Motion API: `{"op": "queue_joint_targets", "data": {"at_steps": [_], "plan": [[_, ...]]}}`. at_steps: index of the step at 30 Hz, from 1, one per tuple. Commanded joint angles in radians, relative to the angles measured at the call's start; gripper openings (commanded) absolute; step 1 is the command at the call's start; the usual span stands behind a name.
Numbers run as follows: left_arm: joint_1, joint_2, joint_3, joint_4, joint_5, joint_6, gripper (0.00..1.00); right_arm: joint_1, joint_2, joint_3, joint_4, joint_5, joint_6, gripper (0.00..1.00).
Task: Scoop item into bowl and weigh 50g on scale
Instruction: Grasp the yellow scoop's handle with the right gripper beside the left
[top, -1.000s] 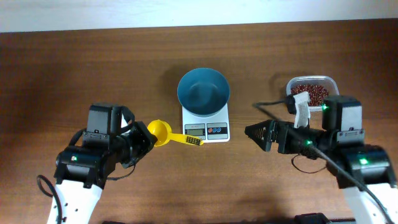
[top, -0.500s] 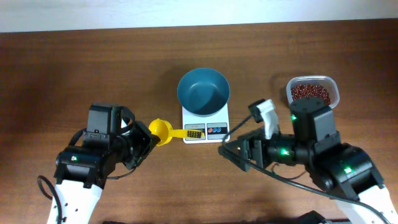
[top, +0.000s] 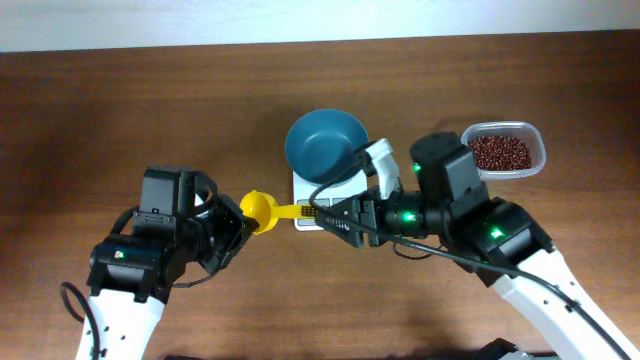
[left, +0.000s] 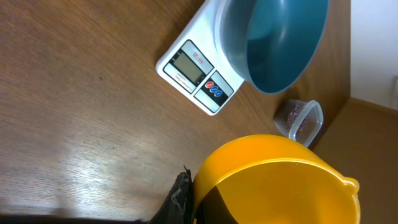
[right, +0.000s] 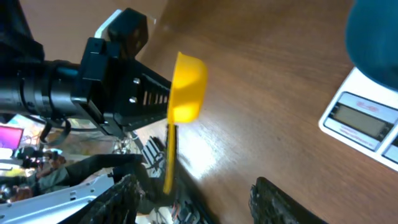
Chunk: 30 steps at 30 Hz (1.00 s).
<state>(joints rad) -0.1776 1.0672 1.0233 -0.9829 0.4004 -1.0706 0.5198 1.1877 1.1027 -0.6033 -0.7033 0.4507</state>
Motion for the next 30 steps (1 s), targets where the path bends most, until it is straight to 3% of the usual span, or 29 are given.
{"op": "queue_joint_targets", "data": {"at_steps": [1,10,21,30], "plan": [[-0.004,0.001,0.011,0.0,-0.022,0.002,0.0,0.03,0.014,-0.007,0.037,0.001,0.004,0.52],[-0.004,0.001,0.011,-0.002,-0.022,0.002,0.0,0.05,0.016,-0.007,0.092,0.0,0.038,0.38],[-0.045,0.001,0.011,0.003,-0.034,0.002,0.0,0.051,0.038,-0.007,0.094,-0.023,0.06,0.27],[-0.045,0.001,0.011,0.024,-0.029,-0.014,0.0,0.055,0.045,-0.007,0.096,-0.026,0.064,0.26]]}}
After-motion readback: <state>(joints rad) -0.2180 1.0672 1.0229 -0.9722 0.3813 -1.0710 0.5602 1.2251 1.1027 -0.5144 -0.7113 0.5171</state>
